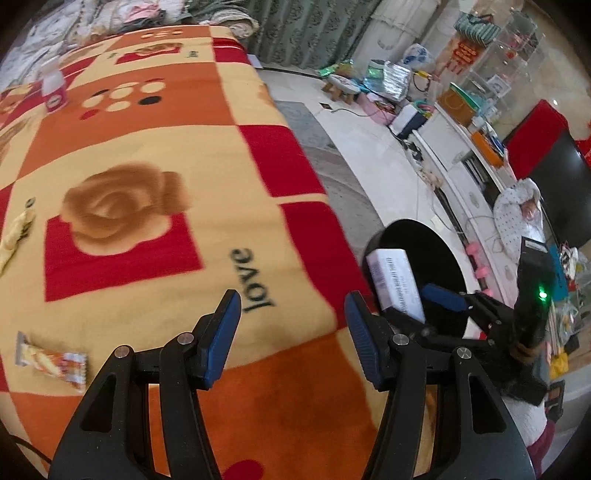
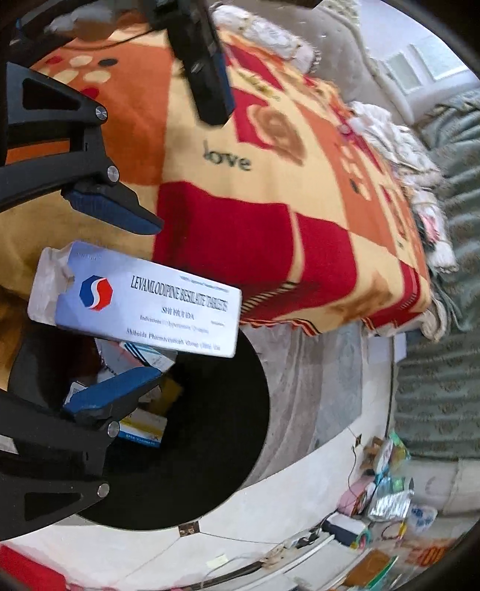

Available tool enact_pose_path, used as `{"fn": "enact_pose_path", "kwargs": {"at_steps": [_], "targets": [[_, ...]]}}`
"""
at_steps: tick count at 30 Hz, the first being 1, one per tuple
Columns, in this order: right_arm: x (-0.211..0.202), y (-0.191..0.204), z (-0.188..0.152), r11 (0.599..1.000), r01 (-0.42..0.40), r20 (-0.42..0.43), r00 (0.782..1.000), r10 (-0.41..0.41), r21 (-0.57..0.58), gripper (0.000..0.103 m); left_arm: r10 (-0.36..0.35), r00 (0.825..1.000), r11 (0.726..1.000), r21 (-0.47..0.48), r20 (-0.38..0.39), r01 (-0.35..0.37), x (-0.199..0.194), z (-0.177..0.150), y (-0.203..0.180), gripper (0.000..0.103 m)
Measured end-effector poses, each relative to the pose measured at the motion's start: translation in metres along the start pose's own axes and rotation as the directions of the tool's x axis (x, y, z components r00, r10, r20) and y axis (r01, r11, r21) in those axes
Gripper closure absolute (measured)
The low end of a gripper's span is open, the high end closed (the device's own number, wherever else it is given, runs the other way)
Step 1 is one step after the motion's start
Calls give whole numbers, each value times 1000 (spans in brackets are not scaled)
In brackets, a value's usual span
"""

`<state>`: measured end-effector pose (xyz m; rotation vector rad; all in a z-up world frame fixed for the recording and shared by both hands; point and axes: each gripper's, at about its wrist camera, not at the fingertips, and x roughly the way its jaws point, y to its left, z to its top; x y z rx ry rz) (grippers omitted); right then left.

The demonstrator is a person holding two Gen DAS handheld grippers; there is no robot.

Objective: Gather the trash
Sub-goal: 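Bring both open tools back to the blanket, then grasp the beige glove finger with the left tool while the right tool grasps the snack wrapper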

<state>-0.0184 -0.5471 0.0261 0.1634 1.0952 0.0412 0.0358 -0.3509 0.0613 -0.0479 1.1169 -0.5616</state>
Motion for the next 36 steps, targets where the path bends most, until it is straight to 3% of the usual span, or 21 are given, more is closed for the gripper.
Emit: {"fn": "enact_pose_path", "kwargs": {"at_steps": [3, 7, 13, 20, 24, 29, 34, 36], "targets": [[4, -13, -1, 994, 110, -16, 994, -110, 25, 32, 14, 1000, 1000, -14, 14, -14, -7, -1, 13, 46], [3, -35, -1, 984, 157, -35, 987, -155, 85, 32, 37, 999, 999, -20, 19, -37, -14, -4, 27, 46], [-6, -16, 6, 990, 130, -9, 991, -130, 55, 32, 66, 998, 997, -48, 25, -64, -22, -5, 53, 46], [-18, 45, 26, 998, 22, 56, 998, -18, -63, 32, 99, 994, 992, -78, 49, -95, -45, -9, 98, 46], [-16, 93, 31, 983, -77, 64, 994, 88, -167, 32, 145, 988, 983, -122, 49, -138, -59, -12, 145, 46], [7, 156, 32, 933, -216, -2, 974, 225, -286, 32, 217, 976, 961, -182, 37, -207, -71, -12, 207, 46], [31, 221, 30, 863, -337, -71, 939, 336, -377, 32, 265, 964, 944, -215, 32, -252, -80, -14, 253, 46], [39, 248, 30, 828, -367, -95, 927, 363, -424, 38, 268, 963, 942, -216, 31, -256, -82, -14, 262, 46]]}}
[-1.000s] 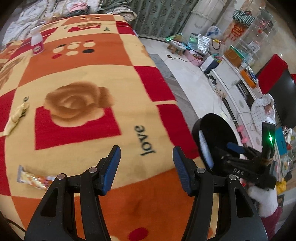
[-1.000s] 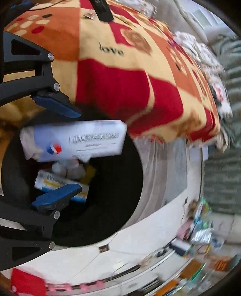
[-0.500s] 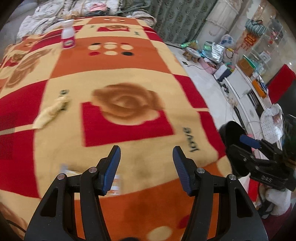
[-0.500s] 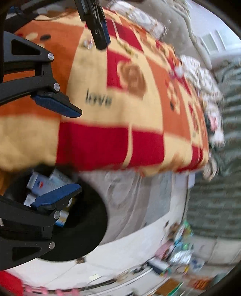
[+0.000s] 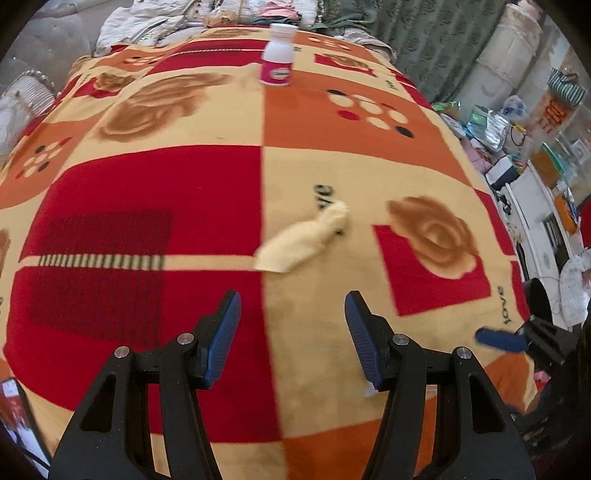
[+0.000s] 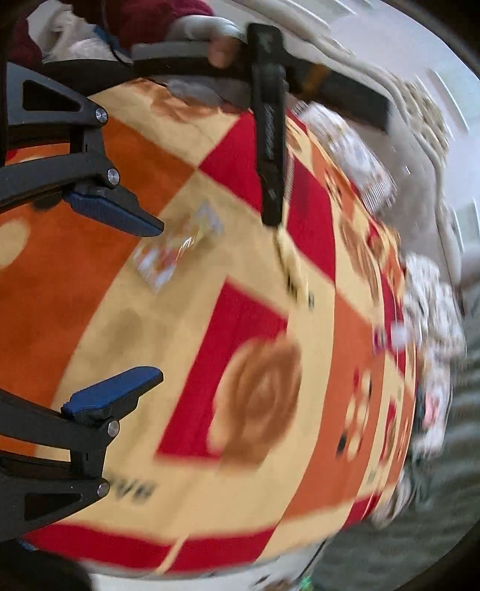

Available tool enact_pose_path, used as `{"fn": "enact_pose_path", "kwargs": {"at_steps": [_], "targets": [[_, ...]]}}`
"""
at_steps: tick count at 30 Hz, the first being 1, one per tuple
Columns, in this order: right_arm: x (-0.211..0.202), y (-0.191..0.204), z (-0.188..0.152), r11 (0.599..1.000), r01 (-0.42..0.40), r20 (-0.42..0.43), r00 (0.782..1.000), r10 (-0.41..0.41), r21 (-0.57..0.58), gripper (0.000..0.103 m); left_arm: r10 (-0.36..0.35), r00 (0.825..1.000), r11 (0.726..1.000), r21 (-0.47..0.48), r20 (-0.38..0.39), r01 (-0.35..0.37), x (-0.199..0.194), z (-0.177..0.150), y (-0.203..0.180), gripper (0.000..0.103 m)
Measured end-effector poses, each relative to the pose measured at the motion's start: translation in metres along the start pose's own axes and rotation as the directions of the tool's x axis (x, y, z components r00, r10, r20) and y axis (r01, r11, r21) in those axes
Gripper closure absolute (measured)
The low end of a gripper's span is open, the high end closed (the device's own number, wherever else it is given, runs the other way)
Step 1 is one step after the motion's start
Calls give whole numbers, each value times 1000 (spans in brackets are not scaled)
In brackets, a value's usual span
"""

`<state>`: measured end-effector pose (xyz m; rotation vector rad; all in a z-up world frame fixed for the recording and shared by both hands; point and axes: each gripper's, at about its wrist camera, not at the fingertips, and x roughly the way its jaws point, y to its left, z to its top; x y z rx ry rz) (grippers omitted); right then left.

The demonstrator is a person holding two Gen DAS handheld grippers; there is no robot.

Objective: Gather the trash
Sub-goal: 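Grasp the beige glove finger with the left tool while the right tool grasps the snack wrapper, then carry the glove finger and snack wrapper over the black bin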

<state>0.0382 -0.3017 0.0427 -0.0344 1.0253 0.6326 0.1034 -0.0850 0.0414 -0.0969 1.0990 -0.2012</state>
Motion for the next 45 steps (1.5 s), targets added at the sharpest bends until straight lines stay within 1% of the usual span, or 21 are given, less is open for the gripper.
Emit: {"fn": "enact_pose_path", "kwargs": {"at_steps": [1, 2, 6, 7, 8, 9, 10, 12, 14, 15, 18, 20, 21, 22, 23, 24, 26, 32, 35, 38, 45], "targets": [[9, 9, 5, 999, -20, -11, 1000, 20, -31, 42, -1, 1000, 1000, 2, 0, 1, 0, 1, 4, 46], [18, 19, 9, 997, -34, -25, 999, 33, -66, 43, -4, 1000, 1000, 5, 0, 4, 0, 2, 8, 46], [44, 42, 18, 981, -48, -74, 997, 35, -188, 50, -22, 1000, 999, 29, -2, 22, 3, 7, 13, 46], [47, 43, 18, 978, -44, -84, 996, 28, -204, 58, -25, 1000, 999, 39, -2, 25, 4, 8, 12, 46], [52, 43, 18, 976, -37, -97, 995, 17, -215, 68, -27, 1000, 998, 49, -3, 28, 6, 9, 11, 46], [55, 42, 17, 975, -27, -110, 994, 3, -219, 74, -32, 999, 997, 67, -4, 32, 9, 11, 9, 46], [56, 40, 16, 975, -17, -114, 993, -8, -220, 79, -33, 999, 996, 81, -6, 34, 12, 12, 6, 46], [54, 37, 14, 975, -21, -113, 994, -4, -222, 84, -23, 1000, 993, 116, -15, 25, 19, 16, -1, 46], [48, 34, 11, 974, -1, -107, 994, -23, -227, 85, 0, 1000, 989, 147, -24, 3, 29, 21, -8, 46], [43, 29, 9, 978, 12, -99, 995, -33, -211, 86, 5, 1000, 988, 154, -25, -1, 33, 24, -11, 46], [27, 11, 11, 991, 19, -61, 998, -27, -133, 86, 6, 1000, 984, 176, -31, 0, 43, 32, -20, 46], [17, 1, 9, 994, 38, -47, 998, -43, -101, 86, 23, 999, 980, 199, -27, -17, 50, 36, -27, 47], [12, -4, 6, 995, 49, -41, 998, -53, -87, 86, 29, 999, 980, 198, -28, -23, 53, 37, -28, 56], [9, -6, 5, 995, 54, -37, 998, -57, -79, 86, 27, 999, 981, 192, -35, -20, 56, 37, -28, 67], [6, -9, 3, 996, 58, -33, 998, -61, -71, 86, 39, 999, 982, 184, -30, -33, 57, 37, -28, 78], [3, -12, 2, 996, 64, -30, 997, -66, -61, 86, 41, 999, 983, 178, -21, -37, 55, 37, -28, 81], [-3, -15, -2, 997, 70, -24, 997, -71, -46, 86, 5, 999, 988, 154, -32, 0, 51, 33, -28, 82], [-10, -18, -5, 997, 78, 0, 997, -78, -14, 86, -17, 1000, 990, 139, 1, 17, 23, 13, -48, 83], [-15, -20, -8, 996, 91, 6, 996, -91, -6, 86, -26, 999, 990, 139, 21, 23, 7, 0, -64, 83], [-23, -25, -14, 994, 107, 16, 994, -107, 17, 86, -45, 999, 988, 149, 31, 40, -3, -12, -83, 83], [-47, -36, -32, 988, 143, 39, 989, -146, 57, 86, -87, 995, 975, 210, 38, 77, -17, -34, -135, 83]]}}
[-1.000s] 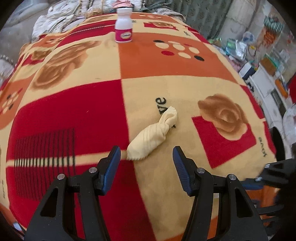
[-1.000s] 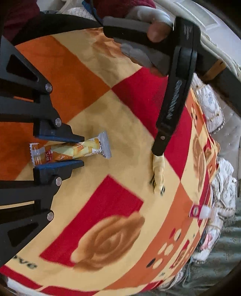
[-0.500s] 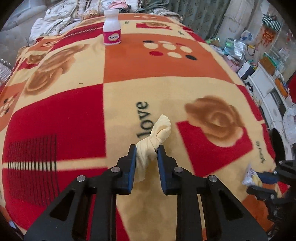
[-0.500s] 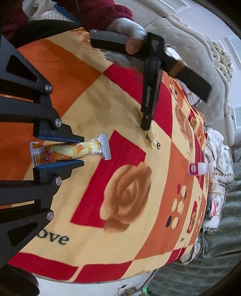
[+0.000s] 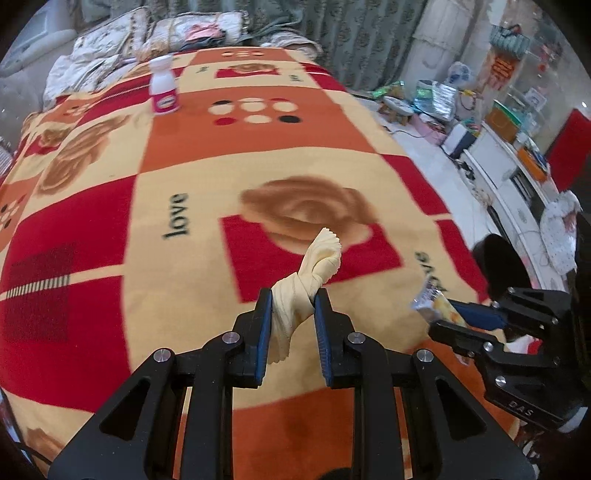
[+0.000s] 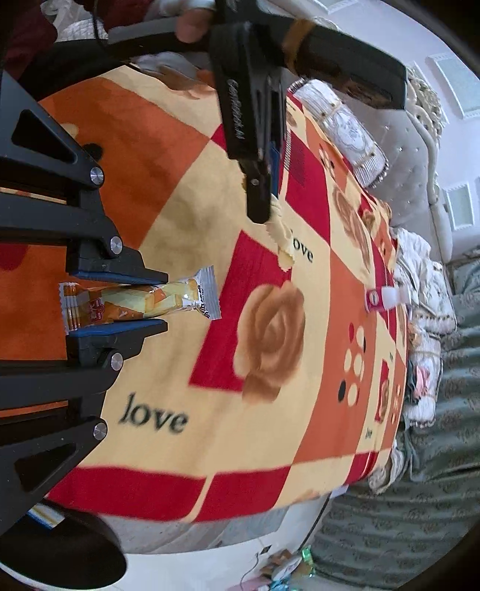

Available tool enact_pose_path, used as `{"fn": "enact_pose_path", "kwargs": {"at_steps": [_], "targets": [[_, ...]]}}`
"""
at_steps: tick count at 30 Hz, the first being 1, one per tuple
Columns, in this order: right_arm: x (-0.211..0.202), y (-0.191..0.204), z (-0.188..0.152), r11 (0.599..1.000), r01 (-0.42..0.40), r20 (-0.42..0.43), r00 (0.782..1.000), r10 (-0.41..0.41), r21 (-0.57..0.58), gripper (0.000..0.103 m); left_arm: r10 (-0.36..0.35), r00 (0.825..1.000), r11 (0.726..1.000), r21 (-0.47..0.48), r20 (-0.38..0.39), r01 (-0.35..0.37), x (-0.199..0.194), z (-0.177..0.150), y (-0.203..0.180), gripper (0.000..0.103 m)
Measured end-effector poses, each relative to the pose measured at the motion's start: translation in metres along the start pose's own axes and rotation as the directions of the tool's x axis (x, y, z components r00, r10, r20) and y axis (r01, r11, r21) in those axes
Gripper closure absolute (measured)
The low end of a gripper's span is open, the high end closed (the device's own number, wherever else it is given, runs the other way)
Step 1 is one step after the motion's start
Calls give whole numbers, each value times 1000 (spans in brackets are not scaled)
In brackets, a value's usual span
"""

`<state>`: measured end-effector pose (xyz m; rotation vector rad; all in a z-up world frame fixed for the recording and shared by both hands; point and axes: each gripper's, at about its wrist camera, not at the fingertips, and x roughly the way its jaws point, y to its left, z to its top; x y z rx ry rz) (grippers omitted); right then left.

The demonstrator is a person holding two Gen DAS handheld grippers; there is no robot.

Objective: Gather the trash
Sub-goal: 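Carry the glove finger and snack wrapper over the black bin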

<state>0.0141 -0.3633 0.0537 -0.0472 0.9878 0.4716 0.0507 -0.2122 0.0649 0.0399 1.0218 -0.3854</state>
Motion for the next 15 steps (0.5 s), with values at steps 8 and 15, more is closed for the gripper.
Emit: {"fn": "enact_pose_path", "kwargs": {"at_steps": [8, 15], "targets": [[-26, -31, -22, 996, 48, 25, 998, -50, 72, 86, -41, 999, 997, 63, -4, 41, 0, -1, -52, 83], [-55, -72, -45, 981, 107, 53, 992, -117, 162, 86, -92, 995, 987, 130, -28, 94, 9, 4, -107, 83]]}}
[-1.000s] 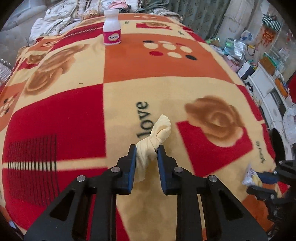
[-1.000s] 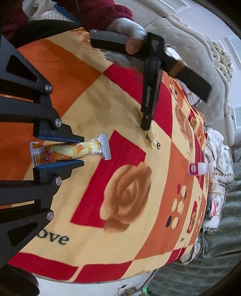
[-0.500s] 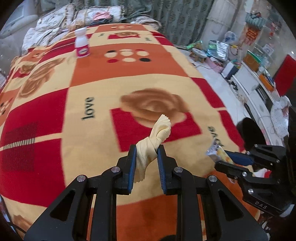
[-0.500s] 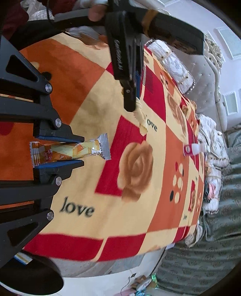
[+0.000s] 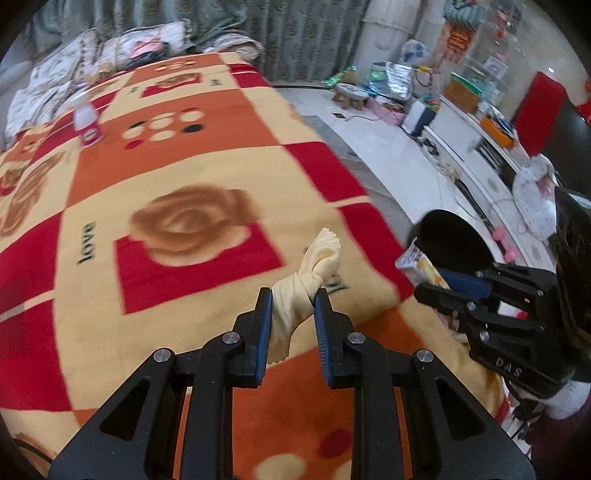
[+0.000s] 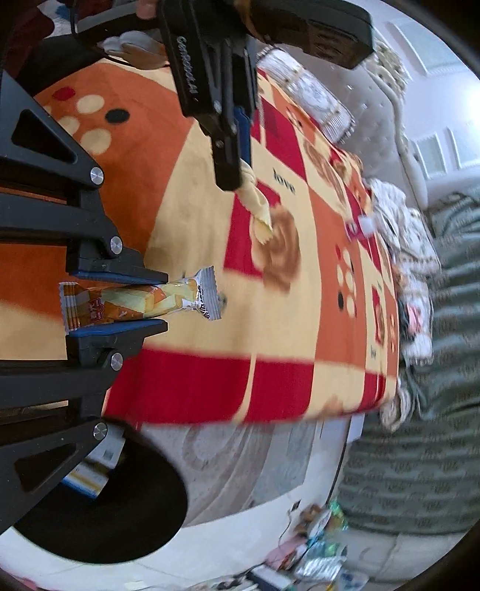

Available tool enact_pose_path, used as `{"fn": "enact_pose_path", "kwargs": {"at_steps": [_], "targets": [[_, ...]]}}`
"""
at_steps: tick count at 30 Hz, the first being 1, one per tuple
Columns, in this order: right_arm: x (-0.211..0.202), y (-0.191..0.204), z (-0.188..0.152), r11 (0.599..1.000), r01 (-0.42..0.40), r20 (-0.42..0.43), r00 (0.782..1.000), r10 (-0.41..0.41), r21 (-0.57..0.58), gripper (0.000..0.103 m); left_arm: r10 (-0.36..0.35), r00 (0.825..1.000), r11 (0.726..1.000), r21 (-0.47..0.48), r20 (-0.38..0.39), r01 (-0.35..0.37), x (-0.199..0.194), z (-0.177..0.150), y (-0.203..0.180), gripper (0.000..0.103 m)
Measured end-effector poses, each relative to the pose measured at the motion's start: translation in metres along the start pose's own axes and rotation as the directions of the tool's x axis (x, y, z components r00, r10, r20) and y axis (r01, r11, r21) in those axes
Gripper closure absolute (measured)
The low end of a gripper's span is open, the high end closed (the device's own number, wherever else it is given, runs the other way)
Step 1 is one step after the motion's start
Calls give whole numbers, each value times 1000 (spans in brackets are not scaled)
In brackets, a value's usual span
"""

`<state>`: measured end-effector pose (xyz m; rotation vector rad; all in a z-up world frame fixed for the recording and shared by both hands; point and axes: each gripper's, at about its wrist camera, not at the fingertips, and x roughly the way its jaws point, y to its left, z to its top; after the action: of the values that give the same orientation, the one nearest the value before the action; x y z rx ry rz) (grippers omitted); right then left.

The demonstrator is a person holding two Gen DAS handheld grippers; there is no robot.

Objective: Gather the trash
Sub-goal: 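Carry the glove finger and snack wrapper over the black bin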

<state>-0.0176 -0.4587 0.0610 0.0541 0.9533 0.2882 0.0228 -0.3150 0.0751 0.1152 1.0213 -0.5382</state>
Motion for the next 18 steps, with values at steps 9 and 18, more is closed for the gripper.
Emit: {"fn": "enact_pose_path", "kwargs": {"at_steps": [9, 18], "targets": [[-33, -88, -25, 978, 124, 8, 992, -127, 166, 86, -116, 992, 989, 81, -51, 120, 30, 18, -84, 83], [-46, -147, -46, 936, 171, 2, 984, -180, 309, 86, -209, 972, 973, 81, -105, 218, 63, 31, -137, 82]]}}
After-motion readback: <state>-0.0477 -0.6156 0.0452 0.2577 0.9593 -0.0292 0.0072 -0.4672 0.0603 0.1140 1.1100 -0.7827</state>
